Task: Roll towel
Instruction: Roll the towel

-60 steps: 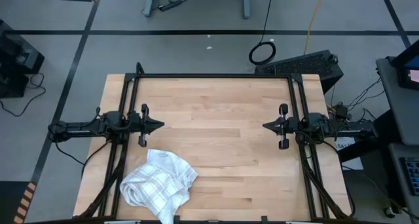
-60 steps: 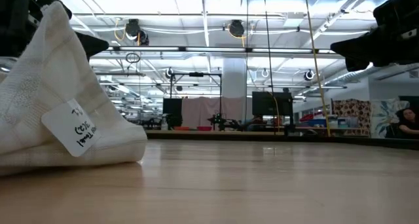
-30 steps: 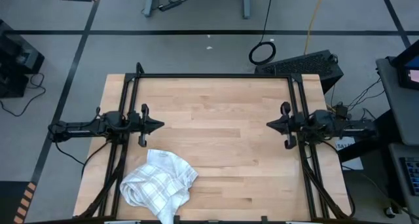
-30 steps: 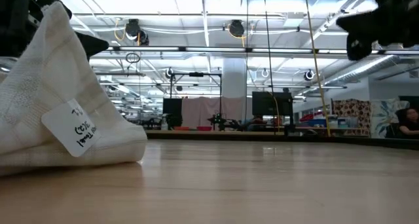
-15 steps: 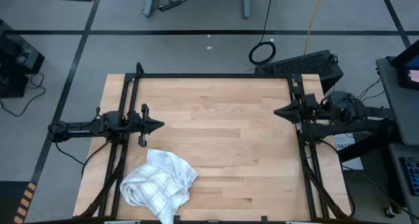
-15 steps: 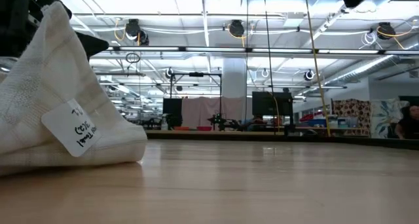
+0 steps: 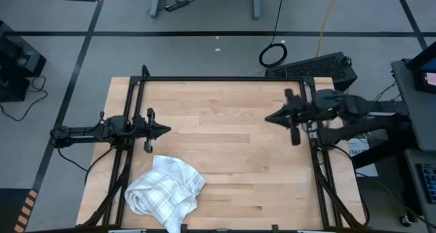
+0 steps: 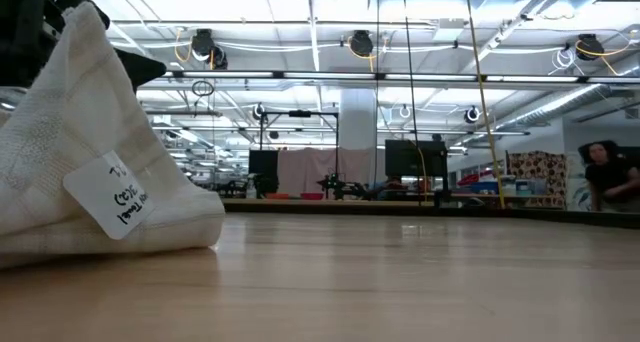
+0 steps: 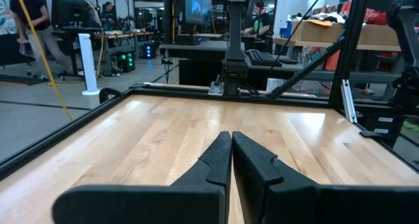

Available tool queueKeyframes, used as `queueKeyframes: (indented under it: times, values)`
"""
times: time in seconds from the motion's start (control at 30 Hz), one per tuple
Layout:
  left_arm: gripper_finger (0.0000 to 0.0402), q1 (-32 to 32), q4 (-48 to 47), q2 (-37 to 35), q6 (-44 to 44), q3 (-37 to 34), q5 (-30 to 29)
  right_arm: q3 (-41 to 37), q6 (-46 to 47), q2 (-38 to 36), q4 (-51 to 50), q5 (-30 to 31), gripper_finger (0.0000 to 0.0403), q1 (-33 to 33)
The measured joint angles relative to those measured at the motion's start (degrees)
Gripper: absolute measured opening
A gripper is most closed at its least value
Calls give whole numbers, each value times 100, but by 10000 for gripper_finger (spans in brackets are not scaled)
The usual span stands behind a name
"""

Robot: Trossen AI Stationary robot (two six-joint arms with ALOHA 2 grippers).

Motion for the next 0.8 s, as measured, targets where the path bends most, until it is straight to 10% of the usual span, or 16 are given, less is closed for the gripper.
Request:
queueKeyframes:
  times: [0.6, 0.8]
  values:
    - [22, -2, 293, 0, -10, 17, -7, -70, 319, 1630, -31, 1043, 0, 924]
    - [22, -4, -359, 461, -116, 1089, -234, -70, 384, 2382, 114, 1075, 0, 1304]
